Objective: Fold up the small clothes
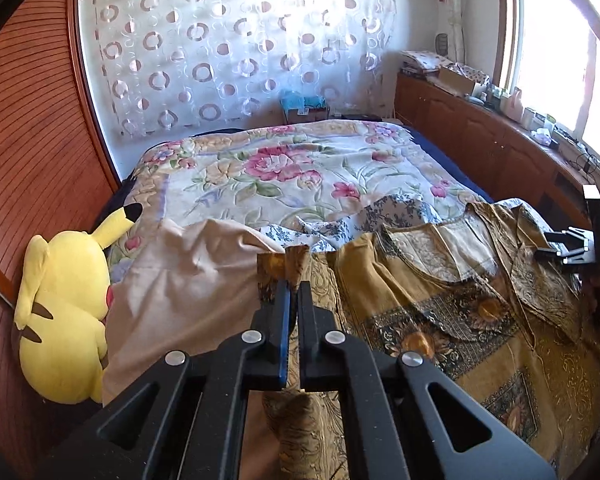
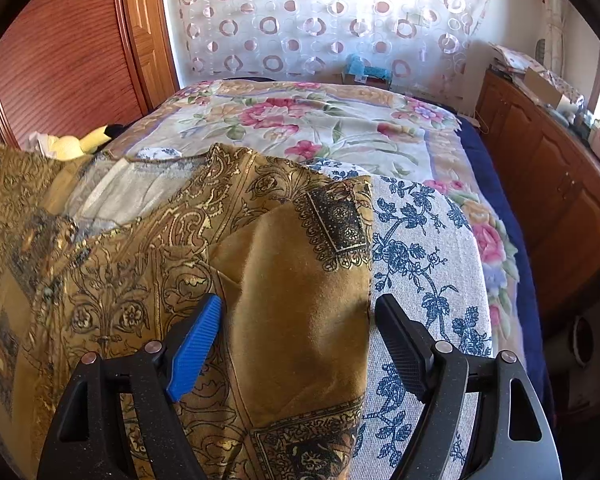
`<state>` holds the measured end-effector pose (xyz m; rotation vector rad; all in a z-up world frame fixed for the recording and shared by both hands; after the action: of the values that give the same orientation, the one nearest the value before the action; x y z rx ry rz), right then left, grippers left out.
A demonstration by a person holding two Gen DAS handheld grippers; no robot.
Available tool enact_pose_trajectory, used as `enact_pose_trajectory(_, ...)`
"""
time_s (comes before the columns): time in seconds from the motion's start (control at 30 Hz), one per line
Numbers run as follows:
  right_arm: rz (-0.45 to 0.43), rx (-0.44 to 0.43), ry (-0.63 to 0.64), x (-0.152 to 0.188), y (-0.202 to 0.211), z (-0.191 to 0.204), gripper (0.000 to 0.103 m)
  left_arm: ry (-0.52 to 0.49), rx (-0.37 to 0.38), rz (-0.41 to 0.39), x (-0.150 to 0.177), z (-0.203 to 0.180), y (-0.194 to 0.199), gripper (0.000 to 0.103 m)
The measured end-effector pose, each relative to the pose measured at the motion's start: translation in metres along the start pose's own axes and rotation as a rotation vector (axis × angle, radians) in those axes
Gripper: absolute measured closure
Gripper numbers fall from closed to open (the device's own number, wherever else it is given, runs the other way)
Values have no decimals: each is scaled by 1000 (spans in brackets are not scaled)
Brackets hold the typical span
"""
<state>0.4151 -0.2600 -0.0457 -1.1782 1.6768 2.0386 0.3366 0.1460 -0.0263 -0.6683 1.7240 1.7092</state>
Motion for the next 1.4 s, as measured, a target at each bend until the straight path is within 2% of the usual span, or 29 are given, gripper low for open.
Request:
enact_pose_trajectory(0.23, 3, -18, -93, -17, -4, -25, 23, -12, 22, 1, 3, -10, 2, 99)
enact_pose_trajectory(0.33, 23, -32, -118, -23, -11, -34, 32, -14, 33, 0, 5, -15, 4, 99)
enact_pose_trajectory(0.43, 33, -53, -98, -28, -15, -32, 53, -15, 42, -10, 4, -18, 10, 99)
enact_pose_trajectory(0.47, 34, -59, -79, -29, -15, -30, 73, -15, 46, -16, 4, -19, 13, 100)
enact_pose_trajectory(0.5, 41, -65, -64, -30, -15, -27, 88, -16, 50, -22, 3, -19, 17, 100)
enact_pose_trajectory(0.53, 37, -62, -44, -30, -13, -24, 95, -15, 55, -28, 2, -20, 21, 100)
enact_pose_trajectory(0.57, 25, -73, -24, -31, -9, -21, 97, -14, 60, -36, 2, -20, 26, 100)
enact_pose_trajectory(0.77, -107, -111, 0, -24, 43, -11, 99, -7, 90, -96, 9, -24, 68, 100)
enact_pose_trajectory(0.93, -190, -117, 19, 3, 96, -6, 99, -4, 105, -141, 32, -24, 113, 100)
enact_pose_trajectory(1.17, -250, -116, 42, 76, 162, 3, 100, 0, 110, -166, 93, -23, 166, 100)
enact_pose_trajectory(1.4, -227, -139, 55, 164, 212, 9, 100, 92, 111, -163, 175, -22, 204, 100)
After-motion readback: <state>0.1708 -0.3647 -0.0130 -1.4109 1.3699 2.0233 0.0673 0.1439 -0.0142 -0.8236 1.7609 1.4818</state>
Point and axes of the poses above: each gripper's, at about its wrist camera, not at the fingertips, and y roughly against the way its jaws point, z to its left, x to its underside, the point moved 3 cm from there along -y, roughly the way its jaws point, and after that the axes turned 2 degrees about -x, right-handed, at the moved point
